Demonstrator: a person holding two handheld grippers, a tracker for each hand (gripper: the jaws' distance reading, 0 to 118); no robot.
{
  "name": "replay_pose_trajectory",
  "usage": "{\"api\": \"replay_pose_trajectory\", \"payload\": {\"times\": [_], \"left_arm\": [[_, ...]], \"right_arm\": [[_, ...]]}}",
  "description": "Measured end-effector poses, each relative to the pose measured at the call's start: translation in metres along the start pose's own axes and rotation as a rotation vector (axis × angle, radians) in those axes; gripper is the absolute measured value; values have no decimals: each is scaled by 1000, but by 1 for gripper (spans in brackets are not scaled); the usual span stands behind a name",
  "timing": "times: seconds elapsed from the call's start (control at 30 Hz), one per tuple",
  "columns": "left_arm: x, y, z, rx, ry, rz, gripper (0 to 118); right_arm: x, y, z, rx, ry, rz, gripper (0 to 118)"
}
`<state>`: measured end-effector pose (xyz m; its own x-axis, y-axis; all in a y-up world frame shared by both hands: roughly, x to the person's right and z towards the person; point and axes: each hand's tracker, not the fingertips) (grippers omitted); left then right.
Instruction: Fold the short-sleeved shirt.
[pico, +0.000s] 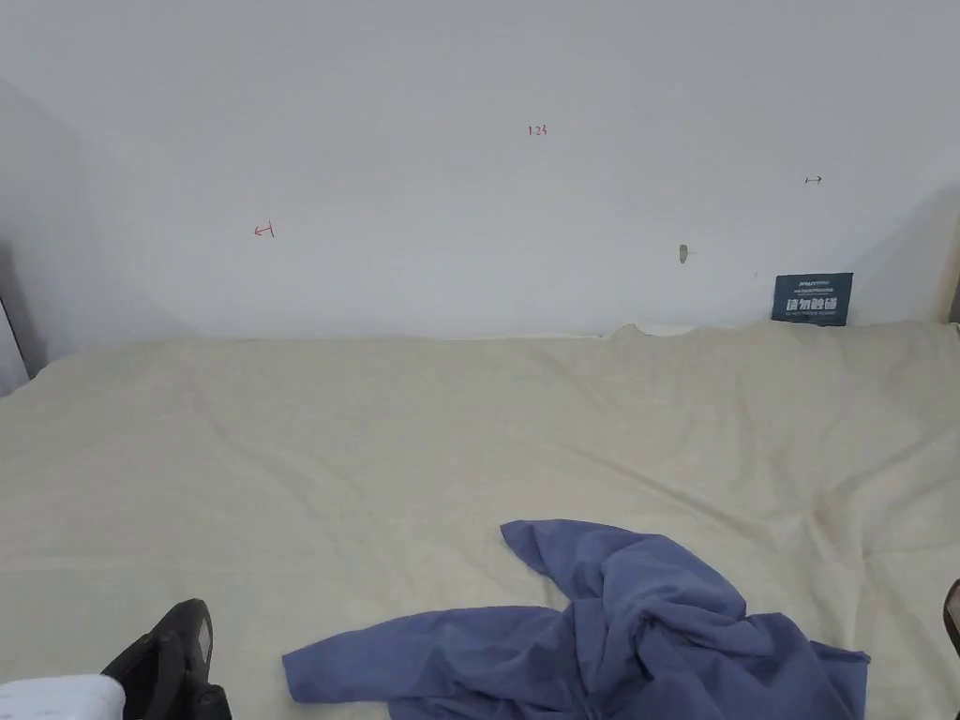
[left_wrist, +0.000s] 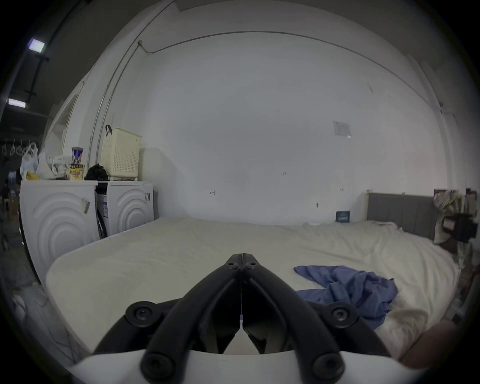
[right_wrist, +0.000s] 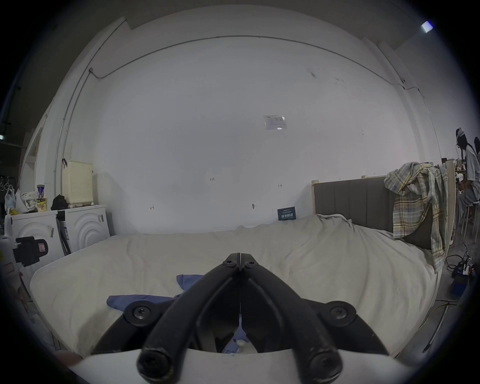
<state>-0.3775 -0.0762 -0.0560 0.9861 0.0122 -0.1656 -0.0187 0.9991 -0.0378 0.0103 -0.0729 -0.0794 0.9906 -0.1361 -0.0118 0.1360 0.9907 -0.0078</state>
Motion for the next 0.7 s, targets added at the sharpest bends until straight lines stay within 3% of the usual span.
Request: {"api": "replay_pose_trajectory", "payload": {"times": [0.07,0.13,0.2,0.3,0.33,0.43,0.47,0.5,0.53,0.57,0.7], "left_arm": [[-1,22,-15,-24,-8,-22,0],[-4,53,-47,-158,-79,14,0],[-11,80,-94,-421,-114,80,0],[-25,78,-184,-849,-297,205,0],[-25,69,-206,-922,-339,192,0],[-19,31,-257,-1034,-202,43,5],[-20,17,-266,-1042,-178,35,25],[-22,5,-278,-1062,-169,19,64],[-24,-6,-287,-1092,-151,13,112],[-26,-18,-295,-1118,-131,31,117],[-30,-32,-307,-1136,-133,75,113]], "right_arm": [[0,2,-1,-7,15,6,0],[-2,5,-3,-18,41,9,0],[-5,6,-7,-33,59,9,0],[-8,5,-13,-63,105,-12,0],[-10,4,-14,-72,117,-16,0],[-13,0,-18,-104,151,-15,0],[-14,-1,-20,-116,159,-12,0],[-14,-3,-21,-127,166,-8,0],[-14,-5,-22,-139,173,-5,0],[-15,-8,-24,-154,181,0,0],[-16,-18,-29,-204,193,23,0]]}}
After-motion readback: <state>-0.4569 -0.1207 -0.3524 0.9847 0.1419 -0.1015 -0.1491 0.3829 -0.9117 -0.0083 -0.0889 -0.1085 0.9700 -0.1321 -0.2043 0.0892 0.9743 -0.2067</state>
